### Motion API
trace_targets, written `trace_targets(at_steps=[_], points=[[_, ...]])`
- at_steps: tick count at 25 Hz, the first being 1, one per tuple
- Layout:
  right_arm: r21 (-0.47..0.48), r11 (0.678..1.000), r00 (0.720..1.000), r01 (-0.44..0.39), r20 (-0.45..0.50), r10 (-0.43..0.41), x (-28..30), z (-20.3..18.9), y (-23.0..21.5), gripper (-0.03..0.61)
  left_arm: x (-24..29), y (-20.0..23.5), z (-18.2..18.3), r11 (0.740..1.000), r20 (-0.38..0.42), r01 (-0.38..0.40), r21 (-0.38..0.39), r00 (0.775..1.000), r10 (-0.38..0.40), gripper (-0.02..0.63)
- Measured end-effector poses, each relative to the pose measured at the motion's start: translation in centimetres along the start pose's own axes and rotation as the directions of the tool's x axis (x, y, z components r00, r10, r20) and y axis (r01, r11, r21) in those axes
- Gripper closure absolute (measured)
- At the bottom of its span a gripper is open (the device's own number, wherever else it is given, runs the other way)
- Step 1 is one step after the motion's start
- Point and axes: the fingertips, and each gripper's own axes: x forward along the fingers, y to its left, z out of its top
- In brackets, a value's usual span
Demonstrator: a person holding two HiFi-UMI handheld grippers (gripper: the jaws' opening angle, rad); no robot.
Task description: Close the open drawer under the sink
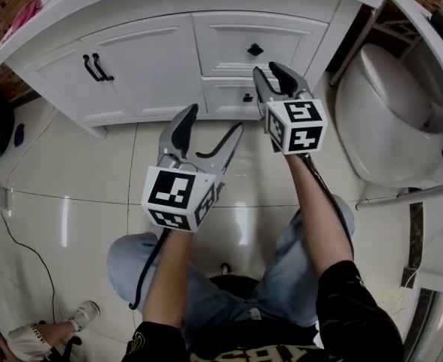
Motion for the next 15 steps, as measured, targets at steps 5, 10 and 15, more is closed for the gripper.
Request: trace_targets(at_steps=[5, 10, 15], points=[[-0.055, 0.998, 0.996, -0.016, 0.088, 0.021, -7.5, 2.8, 4.3, 0.451, -1.5, -2.6, 0.7, 0.998, 0.011, 0.011, 0.060, 1.000, -0.012, 0.272], [-0.016, 0.998, 0.983, 0.062, 0.173, -0.059, -13.8, 3.9, 2.9, 0.384, -3.5, -4.1, 2.0, 0.991, 0.051, -0.020, 0.131, 0.999, 0.014, 0.280], [0.087, 0.988, 0.962, 0.125, 0.235, -0.142, -19.1, 4.8, 0.6, 0.198, -4.9, -5.4, 2.7, 0.989, 0.078, -0.038, 0.145, 0.997, 0.027, 0.282]])
